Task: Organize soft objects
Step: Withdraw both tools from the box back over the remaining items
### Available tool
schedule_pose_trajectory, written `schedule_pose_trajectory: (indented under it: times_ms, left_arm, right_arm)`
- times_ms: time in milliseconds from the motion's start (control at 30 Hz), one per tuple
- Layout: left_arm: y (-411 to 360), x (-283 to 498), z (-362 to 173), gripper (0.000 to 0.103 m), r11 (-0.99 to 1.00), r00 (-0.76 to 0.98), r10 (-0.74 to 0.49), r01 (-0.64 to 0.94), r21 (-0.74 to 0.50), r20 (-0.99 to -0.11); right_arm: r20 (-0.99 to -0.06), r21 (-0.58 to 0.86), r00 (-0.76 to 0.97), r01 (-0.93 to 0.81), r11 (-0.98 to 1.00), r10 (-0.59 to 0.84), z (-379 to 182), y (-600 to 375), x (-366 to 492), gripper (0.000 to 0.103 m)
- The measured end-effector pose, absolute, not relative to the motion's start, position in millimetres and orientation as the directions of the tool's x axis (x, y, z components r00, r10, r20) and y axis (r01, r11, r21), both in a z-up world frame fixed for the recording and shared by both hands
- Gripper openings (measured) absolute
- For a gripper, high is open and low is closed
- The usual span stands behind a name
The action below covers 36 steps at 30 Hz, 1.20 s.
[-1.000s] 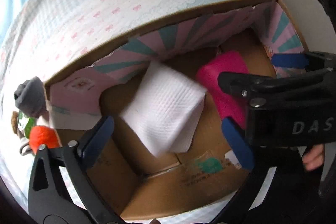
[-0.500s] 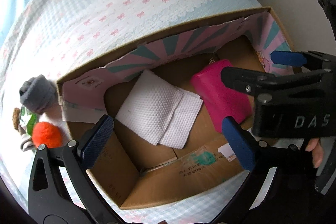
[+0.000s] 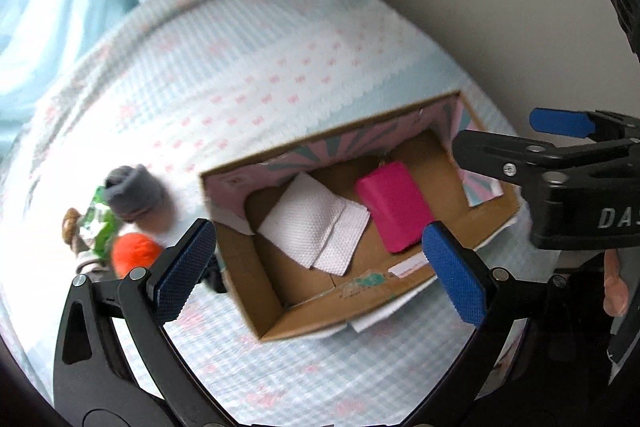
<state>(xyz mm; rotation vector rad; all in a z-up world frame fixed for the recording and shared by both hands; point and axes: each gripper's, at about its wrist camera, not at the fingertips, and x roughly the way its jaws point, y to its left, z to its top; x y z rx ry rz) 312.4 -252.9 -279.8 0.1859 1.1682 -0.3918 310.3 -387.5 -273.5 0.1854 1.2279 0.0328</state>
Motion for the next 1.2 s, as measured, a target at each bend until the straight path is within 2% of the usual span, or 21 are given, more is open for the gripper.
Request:
schedule_pose_trajectory:
  times_ms: [333, 533, 633, 1033, 1200]
  left_arm:
    - [-181.7, 257.6, -182.7, 0.103, 0.944, 0.496, -0.237, 0.321, -0.077, -0.835]
    - [-130.1, 213.9, -139.0, 0.103, 0.957, 0.586, -0.214, 0.287, -0.047, -0.782]
    - [-99.8, 191.5, -118.1, 0.103, 0.966, 0.635, -0.193, 0.256, -0.033, -0.748]
    - [35.8, 126.3, -78.0, 0.103, 0.99, 0.75, -0.099, 0.139, 0.01, -0.654]
    - [77.9, 119.8, -84.0, 0.103, 0.993, 0.752, -0.086, 0.117, 0.005, -0.654]
  right_arm:
    - [-0.865, 0.106, 0.496, 0.032, 0.994, 0.076, -178.1, -343.1, 246.8, 0.103]
    - [-0.804, 0.109, 0.59, 0.024, 0.994, 0.074, -137.1, -315.1, 200.3, 0.103]
    - [-0.763, 0.054, 0.646, 0.028, 0.998, 0.023, -117.0, -290.1, 174.6, 0.103]
    - [-0.654, 0.046, 0.756, 0.069, 0.997, -0.022, -93.9, -204.1, 113.2, 0.103]
    - [-0.662, 0.047, 0.749, 0.048, 0.998, -0.005, -103.8, -168.9, 112.9, 0.103]
